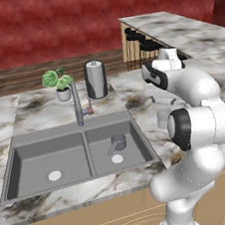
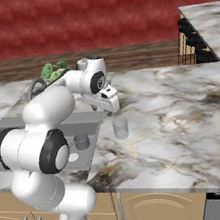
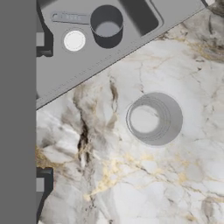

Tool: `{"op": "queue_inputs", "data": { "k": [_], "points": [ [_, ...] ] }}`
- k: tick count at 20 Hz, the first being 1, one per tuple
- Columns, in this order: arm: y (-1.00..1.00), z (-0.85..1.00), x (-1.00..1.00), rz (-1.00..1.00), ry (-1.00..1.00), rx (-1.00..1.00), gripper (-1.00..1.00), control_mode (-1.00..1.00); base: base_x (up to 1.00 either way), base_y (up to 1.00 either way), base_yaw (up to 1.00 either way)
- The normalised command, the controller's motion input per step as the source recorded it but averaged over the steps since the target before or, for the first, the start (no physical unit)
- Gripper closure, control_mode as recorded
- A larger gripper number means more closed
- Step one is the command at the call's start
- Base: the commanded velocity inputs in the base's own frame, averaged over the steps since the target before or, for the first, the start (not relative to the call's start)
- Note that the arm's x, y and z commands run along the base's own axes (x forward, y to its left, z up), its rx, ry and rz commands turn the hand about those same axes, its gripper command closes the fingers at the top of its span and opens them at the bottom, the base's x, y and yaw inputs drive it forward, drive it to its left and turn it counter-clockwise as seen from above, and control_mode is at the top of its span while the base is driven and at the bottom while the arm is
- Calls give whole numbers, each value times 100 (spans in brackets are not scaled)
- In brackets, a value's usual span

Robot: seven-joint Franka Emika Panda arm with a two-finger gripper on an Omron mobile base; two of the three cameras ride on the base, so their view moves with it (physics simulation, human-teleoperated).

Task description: Move any existing items from the left basin to the right basin for drying. Then move the glass cup from the counter to the left basin of the sink for washing.

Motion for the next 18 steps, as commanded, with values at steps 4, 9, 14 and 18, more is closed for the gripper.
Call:
{"op": "queue_inputs", "data": {
  "k": [4,9,14,18],
  "points": [
    [-12,-12,13,1,0,0,-100,-100,0,0,0],
    [-10,-3,19,2,-1,0,-100,-100,0,0,0],
    [-5,-1,28,2,0,0,-100,-100,0,0,0],
    [-1,-6,26,1,-1,0,-100,-100,0,0,0]
  ]
}}
